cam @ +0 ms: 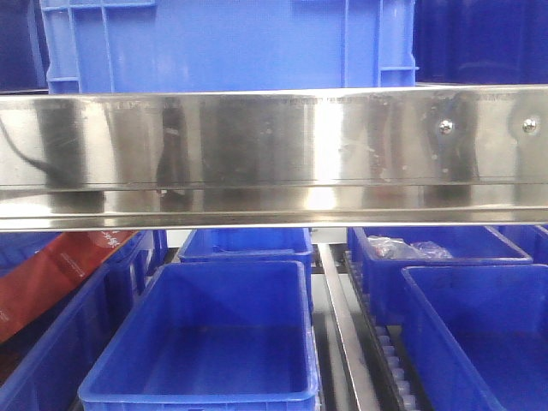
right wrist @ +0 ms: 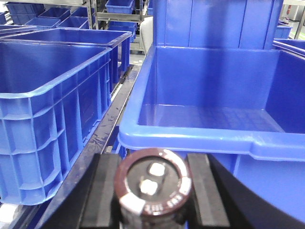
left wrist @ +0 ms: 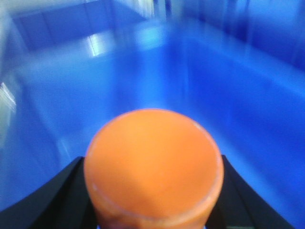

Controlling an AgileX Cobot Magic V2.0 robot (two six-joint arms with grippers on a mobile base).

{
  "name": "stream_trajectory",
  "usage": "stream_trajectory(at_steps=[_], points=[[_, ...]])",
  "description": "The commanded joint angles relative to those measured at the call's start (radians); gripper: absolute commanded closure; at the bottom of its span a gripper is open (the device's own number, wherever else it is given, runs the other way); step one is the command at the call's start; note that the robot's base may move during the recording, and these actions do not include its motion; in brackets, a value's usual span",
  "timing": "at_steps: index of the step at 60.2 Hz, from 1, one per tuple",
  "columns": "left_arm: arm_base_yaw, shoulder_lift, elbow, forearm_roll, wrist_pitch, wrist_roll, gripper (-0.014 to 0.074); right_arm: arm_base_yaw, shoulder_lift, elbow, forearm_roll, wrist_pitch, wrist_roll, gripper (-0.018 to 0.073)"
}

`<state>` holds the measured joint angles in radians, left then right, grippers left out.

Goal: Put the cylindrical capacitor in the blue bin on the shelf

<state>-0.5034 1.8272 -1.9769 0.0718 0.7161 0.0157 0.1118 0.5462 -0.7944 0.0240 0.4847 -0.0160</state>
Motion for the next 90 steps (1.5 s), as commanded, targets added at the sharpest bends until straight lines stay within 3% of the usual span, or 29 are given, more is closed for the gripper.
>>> stream_trajectory(at_steps=[1, 5, 18, 27, 40, 48, 69, 77, 90], points=[[-0.003, 0.004, -0.015, -0.018, -0.014, 0.003, 0.0113, 0.002, -0.004, 0.002, 0.001, -0.033, -0.002, 0.0721], [-0.003, 0.004, -0.015, -0.018, -0.013, 0.003, -0.0032, 0.002, -0.004, 0.002, 0.001, -0.033, -0.002, 0.0721], [-0.003, -0.039, -0.015, -0.018, 0.037, 0.003, 0.0111, 0.002, -0.004, 0.002, 0.001, -0.050, -0.002, 0.0721], [-0.003, -0.112, -0.015, -0.018, 0.116, 0.003, 0.0282, 0.002, -0.004, 0.002, 0.001, -0.047, -0.002, 0.0721], [0.039, -0.253, 0.005, -0.017, 0.274, 0.003, 0.0601, 0.002, -0.004, 0.002, 0.001, -0.019, -0.002, 0.0721], [0.080, -0.389, 0.126, -0.026, 0.279, -0.001, 0.0707, 0.002, -0.004, -0.006, 0.001, -0.017, -0.002, 0.0721], [0.137, -0.914, 0.711, -0.072, 0.093, -0.003, 0.0707, 0.024, 0.037, -0.077, 0.001, 0.026, -0.002, 0.0721], [0.139, -1.089, 0.866, -0.061, 0.082, -0.063, 0.0707, 0.072, 0.111, -0.171, 0.001, 0.030, -0.030, 0.0721], [0.139, -1.274, 1.005, -0.057, 0.082, -0.068, 0.0707, 0.195, 0.349, -0.436, 0.001, 0.037, -0.094, 0.0721]])
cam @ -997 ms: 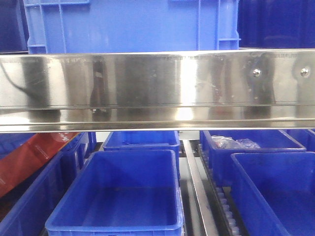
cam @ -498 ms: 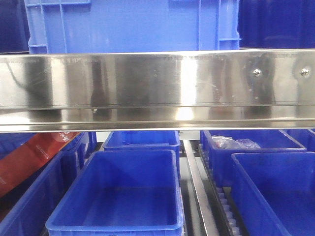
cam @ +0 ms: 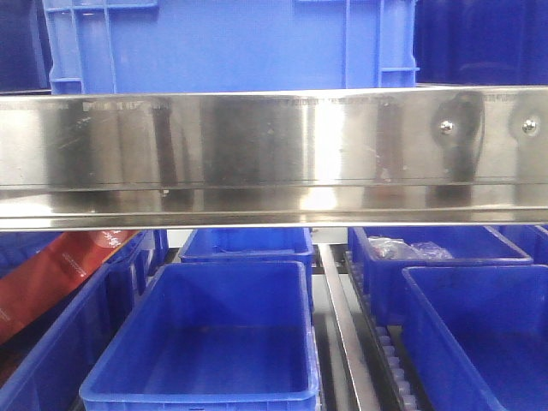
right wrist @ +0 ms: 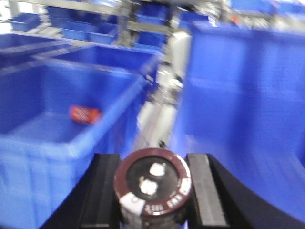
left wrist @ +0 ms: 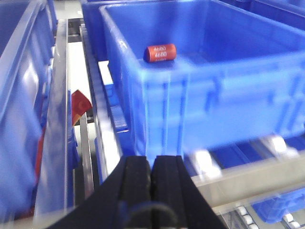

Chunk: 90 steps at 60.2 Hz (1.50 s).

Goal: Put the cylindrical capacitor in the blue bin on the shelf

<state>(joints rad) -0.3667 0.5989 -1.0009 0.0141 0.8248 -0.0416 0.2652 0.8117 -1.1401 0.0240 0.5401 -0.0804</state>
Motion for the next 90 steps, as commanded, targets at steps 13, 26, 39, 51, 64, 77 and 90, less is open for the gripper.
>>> stream_trajectory(at_steps=[13, 26, 39, 51, 64, 77, 90], points=[[0.002, -0.090, 0.034, -0.001, 0.024, -0.011, 0.0707, 0.192, 0.390, -0.399, -0.003, 0.065, -0.033, 0.0721], [0.002, -0.090, 0.034, -0.008, 0.028, -0.011, 0.0707, 0.267, 0.682, -0.637, 0.011, 0.160, -0.033, 0.0721], [0.002, -0.090, 0.034, -0.008, 0.028, -0.011, 0.0707, 0.267, 0.876, -0.741, 0.078, 0.170, -0.033, 0.0721], [0.002, -0.090, 0.034, -0.036, 0.028, -0.011, 0.0707, 0.267, 0.956, -0.744, 0.078, 0.170, -0.033, 0.0721], [0.002, -0.090, 0.034, -0.038, 0.028, -0.011, 0.0707, 0.267, 0.963, -0.744, 0.079, 0.172, -0.033, 0.0721], [0.002, -0.090, 0.034, -0.059, 0.028, -0.011, 0.0707, 0.267, 0.963, -0.744, 0.086, 0.174, -0.033, 0.0494], [0.002, -0.090, 0.034, -0.069, 0.028, -0.011, 0.0707, 0.267, 0.963, -0.744, 0.086, 0.170, -0.013, -0.0013]])
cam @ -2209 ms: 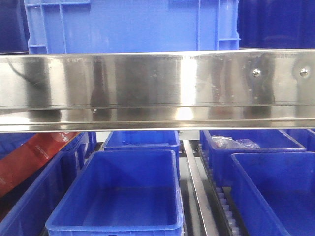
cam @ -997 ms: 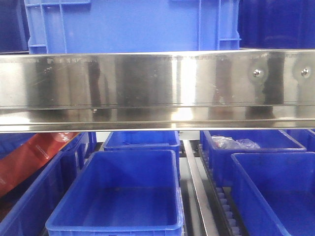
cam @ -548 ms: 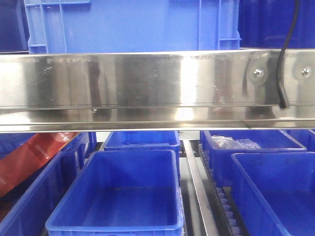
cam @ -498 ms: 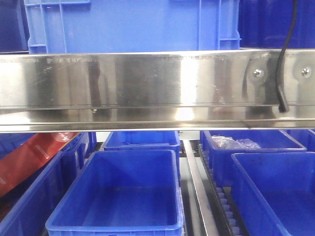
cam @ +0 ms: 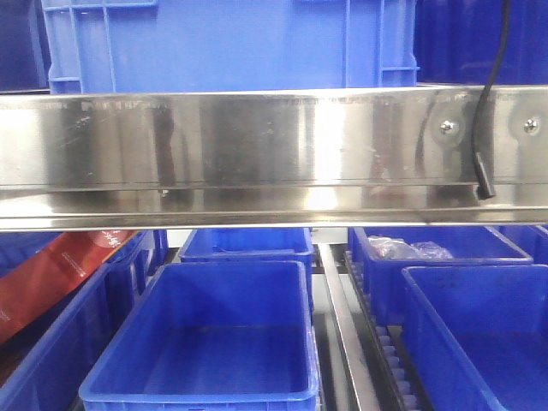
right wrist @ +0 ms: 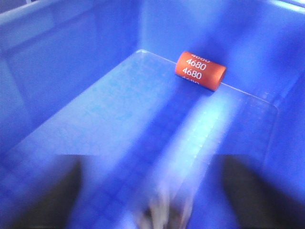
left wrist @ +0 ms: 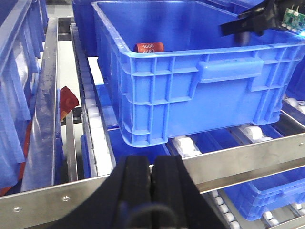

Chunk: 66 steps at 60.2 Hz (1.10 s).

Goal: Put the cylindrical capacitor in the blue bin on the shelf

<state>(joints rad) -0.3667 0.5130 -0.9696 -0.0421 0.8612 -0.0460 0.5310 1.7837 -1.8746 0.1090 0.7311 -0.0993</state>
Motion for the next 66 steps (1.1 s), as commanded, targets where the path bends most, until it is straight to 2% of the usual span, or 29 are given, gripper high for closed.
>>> stream_trajectory(at_steps=[1, 17, 21, 28, 37, 44, 54, 66], points=[[0.002, -0.004, 0.002, -0.015, -0.008, -0.006, 0.0707, 0.001, -0.009, -0.010, 0.001, -0.021, 0.006, -0.0010], [0.002, -0.004, 0.002, -0.024, -0.008, -0.006, 0.0707, -0.001, -0.048, -0.010, -0.001, -0.021, 0.006, -0.0009], [0.002, -0.004, 0.002, -0.024, -0.008, -0.006, 0.0707, -0.004, -0.077, -0.010, -0.001, -0.018, 0.006, 0.0015], [0.002, -0.004, 0.002, -0.024, -0.008, -0.006, 0.0707, -0.024, -0.141, -0.010, -0.001, 0.000, 0.006, 0.0186], [0.002, -0.004, 0.002, -0.024, -0.008, -0.006, 0.0707, -0.074, -0.238, -0.006, -0.001, 0.078, 0.006, 0.0492], [0.002, -0.004, 0.002, -0.024, -0.012, -0.006, 0.0707, -0.118, -0.307, -0.006, -0.014, 0.166, 0.006, 0.0624], [0.002, -0.004, 0.002, -0.017, -0.025, -0.006, 0.0707, -0.174, -0.436, 0.088, -0.079, 0.148, 0.006, 0.0641], [0.002, -0.004, 0.002, -0.005, -0.047, -0.006, 0.0707, -0.243, -0.652, 0.392, -0.086, 0.005, 0.006, 0.0641]])
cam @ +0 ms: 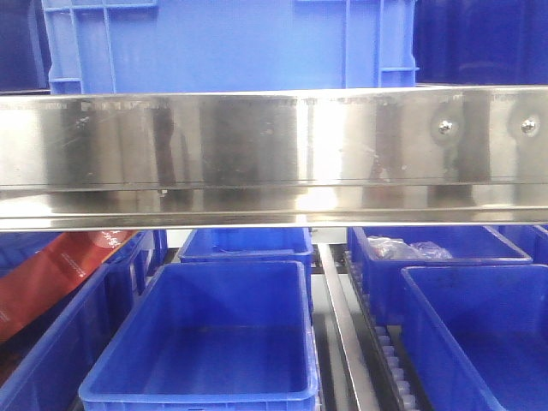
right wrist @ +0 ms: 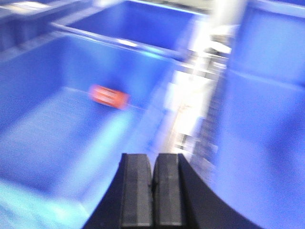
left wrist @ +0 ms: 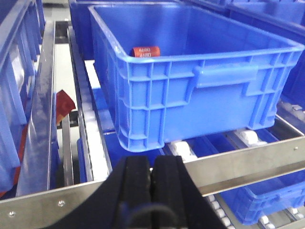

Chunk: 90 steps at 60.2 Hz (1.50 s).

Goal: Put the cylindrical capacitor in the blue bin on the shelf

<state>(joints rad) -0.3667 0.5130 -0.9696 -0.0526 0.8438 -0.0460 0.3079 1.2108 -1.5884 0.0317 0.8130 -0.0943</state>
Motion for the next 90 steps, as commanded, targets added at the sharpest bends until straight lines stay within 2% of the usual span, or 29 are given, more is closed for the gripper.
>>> stream_trajectory(at_steps=[1, 22, 37, 47, 90], points=[[0.002, -0.004, 0.002, 0.006, -0.031, -0.006, 0.0707, -0.022, -0.096, 0.130, -0.010, -0.090, 0.001, 0.0641], [0.002, -0.004, 0.002, 0.046, -0.031, -0.006, 0.0707, -0.028, -0.532, 0.753, -0.010, -0.414, 0.001, 0.0641], [0.002, -0.003, 0.002, 0.092, -0.031, -0.006, 0.0707, -0.028, -0.774, 1.009, -0.006, -0.502, 0.001, 0.0641], [0.002, -0.003, 0.002, 0.118, -0.031, -0.006, 0.0707, -0.028, -0.843, 1.069, -0.006, -0.539, 0.001, 0.0641], [0.002, -0.003, 0.002, 0.122, -0.031, -0.006, 0.0707, -0.028, -0.845, 1.069, -0.006, -0.541, 0.001, 0.0641]])
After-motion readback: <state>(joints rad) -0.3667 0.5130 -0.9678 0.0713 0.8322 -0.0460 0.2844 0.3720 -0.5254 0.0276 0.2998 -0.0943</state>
